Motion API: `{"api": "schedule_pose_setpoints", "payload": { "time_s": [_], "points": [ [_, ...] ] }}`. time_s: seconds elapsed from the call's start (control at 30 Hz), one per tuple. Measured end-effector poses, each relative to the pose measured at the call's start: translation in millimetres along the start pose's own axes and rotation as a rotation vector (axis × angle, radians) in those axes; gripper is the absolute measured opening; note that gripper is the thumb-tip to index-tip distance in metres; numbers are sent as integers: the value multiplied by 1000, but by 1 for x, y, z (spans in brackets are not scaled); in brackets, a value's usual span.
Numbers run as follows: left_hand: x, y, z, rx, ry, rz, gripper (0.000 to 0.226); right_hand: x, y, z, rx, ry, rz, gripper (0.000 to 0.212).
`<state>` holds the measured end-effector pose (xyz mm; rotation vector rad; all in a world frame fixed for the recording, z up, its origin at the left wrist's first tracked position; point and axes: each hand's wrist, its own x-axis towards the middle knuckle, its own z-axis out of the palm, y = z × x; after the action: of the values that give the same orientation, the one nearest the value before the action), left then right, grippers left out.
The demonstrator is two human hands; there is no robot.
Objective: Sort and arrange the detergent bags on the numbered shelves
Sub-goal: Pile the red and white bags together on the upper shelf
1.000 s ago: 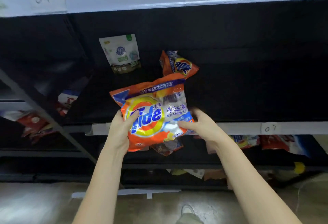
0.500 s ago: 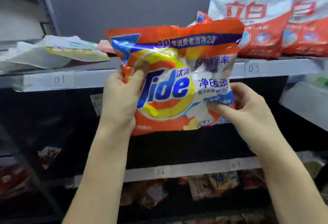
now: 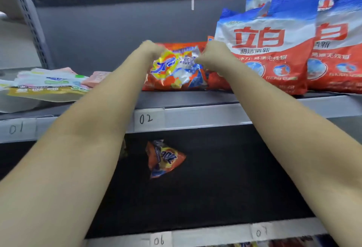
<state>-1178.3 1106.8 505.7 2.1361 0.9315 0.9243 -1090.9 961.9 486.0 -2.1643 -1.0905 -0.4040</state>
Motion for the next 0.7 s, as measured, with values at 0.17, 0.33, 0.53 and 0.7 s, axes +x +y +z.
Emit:
{"api": "schedule_pose_setpoints", "payload": {
  "time_s": [0.17,0.33,0.53,0.7],
  "points": [
    [-28,-11,11,402,71,170,25,-16,9,0,-11,60,-102,29],
    [-87,-24,3,407,162,364,28,-71,13,-2,70,95,-186,31],
    [-196,-62,-11,261,328,622,25,-167,-7,8,279,182,-265,26],
    [-256,-127,-1,320,215,581,22,-240,-14,49,371,27,-205,25]
  ]
}}
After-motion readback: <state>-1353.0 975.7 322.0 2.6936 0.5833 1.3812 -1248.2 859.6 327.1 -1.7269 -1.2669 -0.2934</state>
